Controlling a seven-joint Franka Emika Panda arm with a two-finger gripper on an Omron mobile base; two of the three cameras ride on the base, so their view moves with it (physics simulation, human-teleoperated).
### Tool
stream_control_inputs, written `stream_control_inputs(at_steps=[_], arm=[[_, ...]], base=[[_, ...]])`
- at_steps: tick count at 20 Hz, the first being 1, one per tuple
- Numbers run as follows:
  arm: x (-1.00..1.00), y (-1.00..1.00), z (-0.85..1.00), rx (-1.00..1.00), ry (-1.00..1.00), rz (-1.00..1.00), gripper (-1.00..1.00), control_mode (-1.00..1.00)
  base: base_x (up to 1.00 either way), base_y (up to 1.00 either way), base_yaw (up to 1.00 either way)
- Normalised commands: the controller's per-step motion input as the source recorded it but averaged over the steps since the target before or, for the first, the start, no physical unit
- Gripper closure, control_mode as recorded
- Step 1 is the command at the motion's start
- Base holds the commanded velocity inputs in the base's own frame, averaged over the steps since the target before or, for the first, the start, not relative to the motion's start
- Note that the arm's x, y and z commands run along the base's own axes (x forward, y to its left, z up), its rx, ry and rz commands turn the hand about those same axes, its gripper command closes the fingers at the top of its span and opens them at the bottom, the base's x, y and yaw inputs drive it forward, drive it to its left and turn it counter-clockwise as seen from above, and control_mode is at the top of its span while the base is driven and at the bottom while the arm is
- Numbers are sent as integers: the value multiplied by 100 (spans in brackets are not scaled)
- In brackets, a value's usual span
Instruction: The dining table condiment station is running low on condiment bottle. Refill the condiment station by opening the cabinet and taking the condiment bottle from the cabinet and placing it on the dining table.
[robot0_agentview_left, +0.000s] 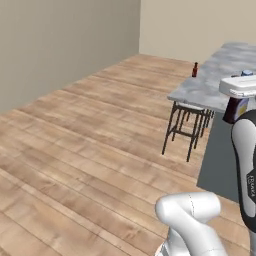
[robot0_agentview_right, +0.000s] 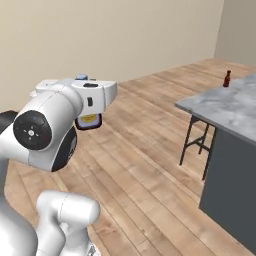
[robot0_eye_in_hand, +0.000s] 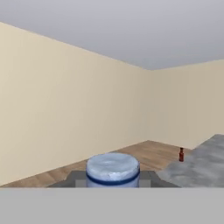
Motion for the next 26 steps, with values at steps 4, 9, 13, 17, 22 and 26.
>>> stream_control_inputs(at_steps=[4, 9, 13, 17, 22, 26], arm=[[0, 0, 0, 0, 0, 0, 100, 100], [0, 0, 0, 0, 0, 0, 100, 100], [0, 0, 0, 0, 0, 0, 100, 100], [0, 0, 0, 0, 0, 0, 100, 100], [0, 0, 0, 0, 0, 0, 100, 100], [0, 0, 0, 0, 0, 0, 100, 100]], base=[[100, 100, -35], [100, 100, -35], [100, 100, -36], [100, 100, -36], [100, 100, -40], [100, 97, -44]])
